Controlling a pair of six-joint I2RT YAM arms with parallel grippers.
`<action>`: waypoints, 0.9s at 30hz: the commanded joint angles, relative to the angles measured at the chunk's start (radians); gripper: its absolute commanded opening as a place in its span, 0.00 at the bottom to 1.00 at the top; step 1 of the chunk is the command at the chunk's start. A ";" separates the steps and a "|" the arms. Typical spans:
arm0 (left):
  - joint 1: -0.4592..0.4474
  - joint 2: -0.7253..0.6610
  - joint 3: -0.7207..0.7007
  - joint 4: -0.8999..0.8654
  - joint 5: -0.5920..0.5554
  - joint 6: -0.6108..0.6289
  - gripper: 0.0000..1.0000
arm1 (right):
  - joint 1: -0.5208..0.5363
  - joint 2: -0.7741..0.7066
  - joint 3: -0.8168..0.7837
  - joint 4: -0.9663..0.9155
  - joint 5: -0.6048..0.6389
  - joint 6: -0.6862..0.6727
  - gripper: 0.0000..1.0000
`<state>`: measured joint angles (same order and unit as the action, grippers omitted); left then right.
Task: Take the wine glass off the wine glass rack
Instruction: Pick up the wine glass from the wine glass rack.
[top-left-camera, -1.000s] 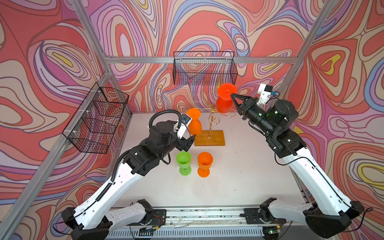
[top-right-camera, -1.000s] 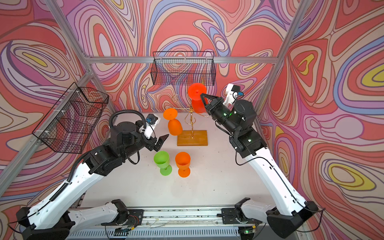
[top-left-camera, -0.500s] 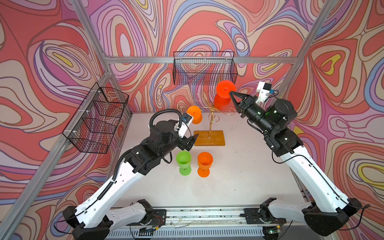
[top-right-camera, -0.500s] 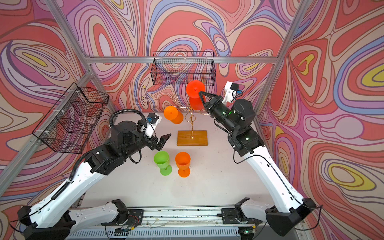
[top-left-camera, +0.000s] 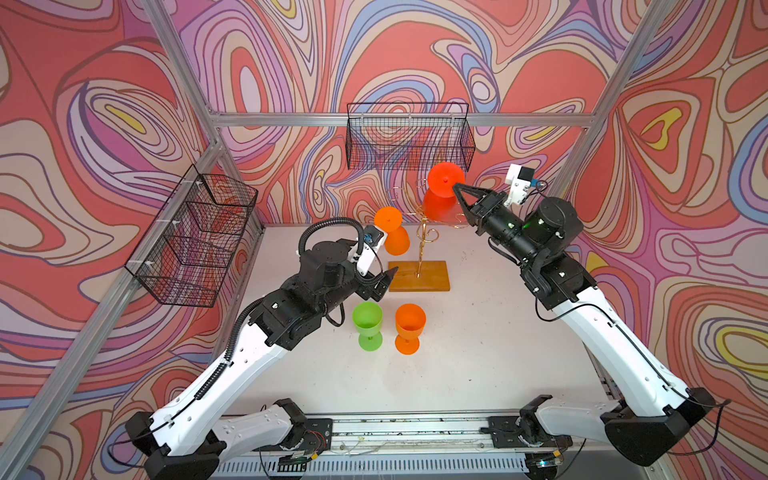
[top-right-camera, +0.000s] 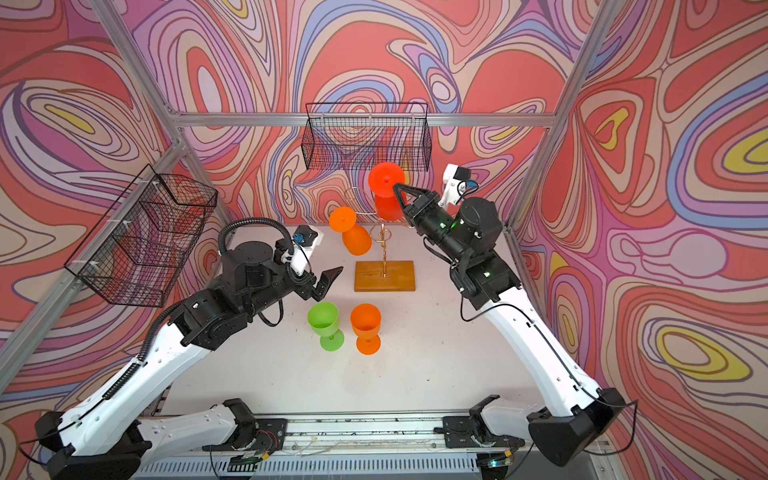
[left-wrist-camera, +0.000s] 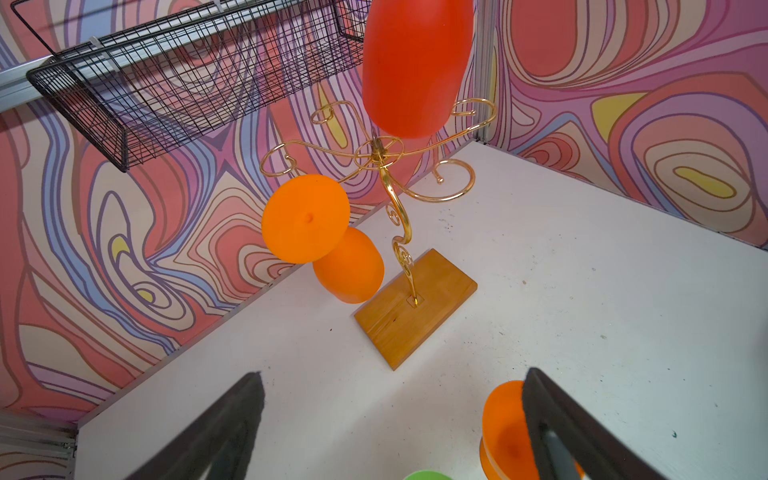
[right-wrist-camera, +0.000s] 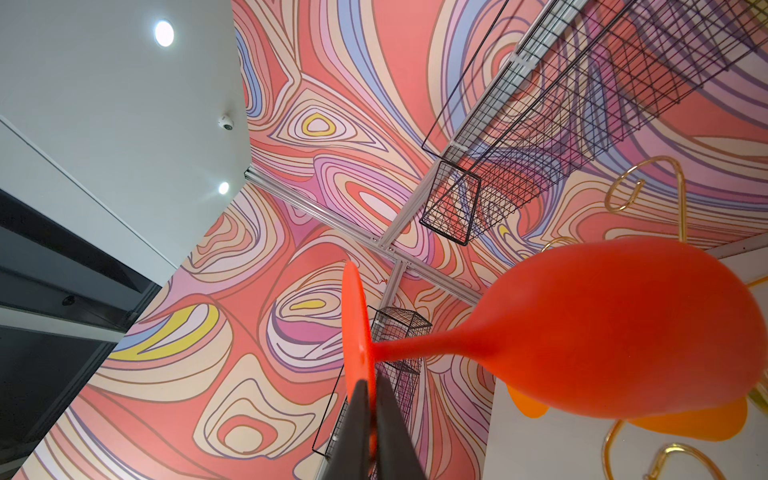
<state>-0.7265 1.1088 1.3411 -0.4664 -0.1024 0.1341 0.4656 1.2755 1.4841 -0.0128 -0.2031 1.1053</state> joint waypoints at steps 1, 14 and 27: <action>0.004 -0.004 0.004 0.020 -0.010 0.001 0.96 | 0.001 -0.005 -0.019 0.041 -0.005 0.002 0.00; 0.004 -0.002 -0.005 0.060 0.003 -0.011 0.96 | 0.001 -0.010 -0.038 0.128 -0.036 0.010 0.00; 0.100 -0.030 -0.092 0.343 0.300 -0.050 0.96 | 0.001 0.100 -0.015 0.454 -0.262 0.138 0.00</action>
<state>-0.6643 1.1030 1.2789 -0.2607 0.0586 0.1108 0.4656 1.3533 1.4548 0.3054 -0.3717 1.1965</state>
